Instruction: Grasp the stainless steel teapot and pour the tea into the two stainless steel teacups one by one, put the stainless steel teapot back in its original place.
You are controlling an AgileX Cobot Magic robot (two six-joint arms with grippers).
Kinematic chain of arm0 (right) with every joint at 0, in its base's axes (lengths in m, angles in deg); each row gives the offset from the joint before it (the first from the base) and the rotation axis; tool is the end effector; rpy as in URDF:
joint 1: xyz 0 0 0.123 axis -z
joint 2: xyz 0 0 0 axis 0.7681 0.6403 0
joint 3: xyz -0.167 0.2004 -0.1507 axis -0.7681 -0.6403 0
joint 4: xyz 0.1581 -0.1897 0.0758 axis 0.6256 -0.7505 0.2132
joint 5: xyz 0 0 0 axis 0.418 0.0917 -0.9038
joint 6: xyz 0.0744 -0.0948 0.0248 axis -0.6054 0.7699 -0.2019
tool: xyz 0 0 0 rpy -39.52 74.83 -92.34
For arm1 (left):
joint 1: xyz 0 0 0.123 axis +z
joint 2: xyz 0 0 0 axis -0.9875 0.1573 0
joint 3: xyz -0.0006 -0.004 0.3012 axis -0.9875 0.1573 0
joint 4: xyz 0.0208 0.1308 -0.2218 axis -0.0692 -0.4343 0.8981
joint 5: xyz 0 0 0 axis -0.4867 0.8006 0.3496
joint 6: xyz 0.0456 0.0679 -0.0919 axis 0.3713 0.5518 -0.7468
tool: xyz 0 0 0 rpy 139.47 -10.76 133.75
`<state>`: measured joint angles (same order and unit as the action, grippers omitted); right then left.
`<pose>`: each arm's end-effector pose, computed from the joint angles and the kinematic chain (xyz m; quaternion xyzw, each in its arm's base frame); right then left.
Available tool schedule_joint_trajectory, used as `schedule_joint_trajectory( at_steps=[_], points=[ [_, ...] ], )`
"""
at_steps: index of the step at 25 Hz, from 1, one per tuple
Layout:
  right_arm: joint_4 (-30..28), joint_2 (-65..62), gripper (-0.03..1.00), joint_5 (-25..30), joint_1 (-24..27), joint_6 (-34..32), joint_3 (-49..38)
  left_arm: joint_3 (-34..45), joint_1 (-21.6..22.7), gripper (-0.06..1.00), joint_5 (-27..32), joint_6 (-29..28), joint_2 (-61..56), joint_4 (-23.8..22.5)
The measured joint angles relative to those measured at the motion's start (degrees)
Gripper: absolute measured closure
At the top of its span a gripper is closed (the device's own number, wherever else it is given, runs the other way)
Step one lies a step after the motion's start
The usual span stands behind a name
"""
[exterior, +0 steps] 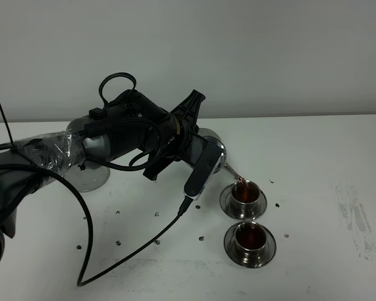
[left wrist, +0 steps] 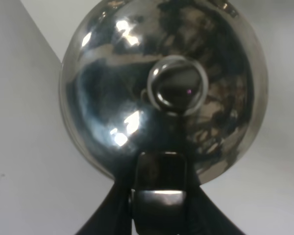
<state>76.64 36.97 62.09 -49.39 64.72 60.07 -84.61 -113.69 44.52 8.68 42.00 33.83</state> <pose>0.0060 0.0171 0.2685 -0.0539 0.8547 0.0422 0.5146 0.4577 -0.2751 0.1911 0.8334 0.3874 0.2674 0.2894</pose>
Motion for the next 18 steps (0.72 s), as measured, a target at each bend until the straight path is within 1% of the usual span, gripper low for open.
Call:
schedule_joint_trajectory(
  at_steps=[5, 12, 18],
  points=[
    [0.00, 0.00, 0.75, 0.00, 0.00, 0.00, 0.00, 0.00, 0.00, 0.70, -0.02, 0.00, 0.00, -0.12],
    [0.00, 0.00, 0.75, 0.00, 0.00, 0.00, 0.00, 0.00, 0.00, 0.70, -0.17, 2.86, 0.00, -0.17],
    [0.00, 0.00, 0.75, 0.00, 0.00, 0.00, 0.00, 0.00, 0.00, 0.70, -1.38, 3.14, 0.00, -0.17]
  ],
)
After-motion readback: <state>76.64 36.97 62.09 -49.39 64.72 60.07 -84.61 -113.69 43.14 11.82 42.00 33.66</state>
